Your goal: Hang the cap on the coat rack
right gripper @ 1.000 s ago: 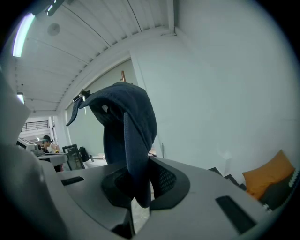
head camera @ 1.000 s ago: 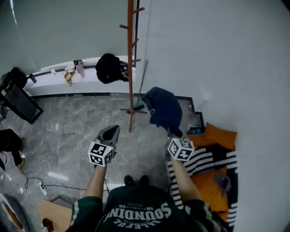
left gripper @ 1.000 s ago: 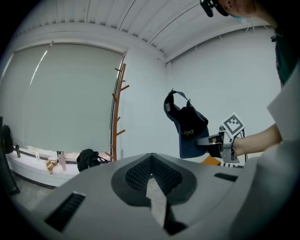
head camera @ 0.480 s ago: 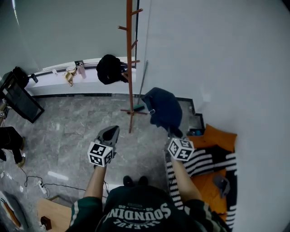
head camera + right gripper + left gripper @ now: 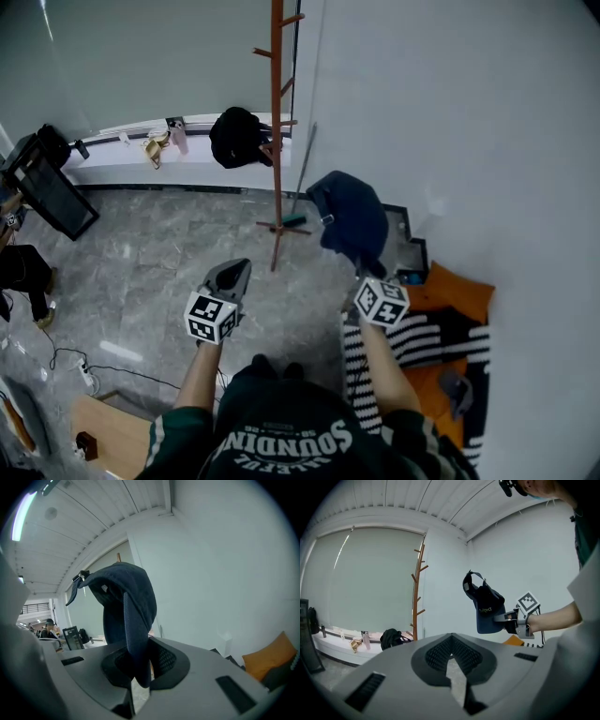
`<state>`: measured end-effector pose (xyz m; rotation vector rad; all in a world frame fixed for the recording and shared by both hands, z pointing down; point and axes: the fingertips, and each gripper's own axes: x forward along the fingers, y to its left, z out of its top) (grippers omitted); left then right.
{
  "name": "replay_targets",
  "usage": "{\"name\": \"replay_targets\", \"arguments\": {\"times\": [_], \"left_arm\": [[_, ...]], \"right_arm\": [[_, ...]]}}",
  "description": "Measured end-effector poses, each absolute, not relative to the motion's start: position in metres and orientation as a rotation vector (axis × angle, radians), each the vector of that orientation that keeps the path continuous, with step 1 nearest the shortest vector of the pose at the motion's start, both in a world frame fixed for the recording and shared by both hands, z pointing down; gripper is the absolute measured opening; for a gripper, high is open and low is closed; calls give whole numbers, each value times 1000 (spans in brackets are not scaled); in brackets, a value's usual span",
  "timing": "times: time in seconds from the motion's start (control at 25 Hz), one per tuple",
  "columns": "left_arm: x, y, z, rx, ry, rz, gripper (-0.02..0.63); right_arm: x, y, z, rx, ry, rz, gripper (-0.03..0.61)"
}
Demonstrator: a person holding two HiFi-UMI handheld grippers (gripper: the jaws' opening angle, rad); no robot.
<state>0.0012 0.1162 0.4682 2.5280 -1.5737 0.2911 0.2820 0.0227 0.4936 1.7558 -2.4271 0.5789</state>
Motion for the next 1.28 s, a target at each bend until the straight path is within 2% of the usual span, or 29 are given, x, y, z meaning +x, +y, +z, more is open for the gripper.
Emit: {"name": "replay_targets", "arguments": {"times": [0.48,0.88,1.28], "left_arm": [[-25,83,485,2495,-1586,285,0],[-65,-21,480,2566,-1506,260,0],[-131,-117,477,2601,-1409,234,-1]], "right_arm": [[249,-17,504,1725,-2458,654,17],[214,-97,495,1814,-2404,631,17],[145,-158,491,1880,-2358,639,17]]}}
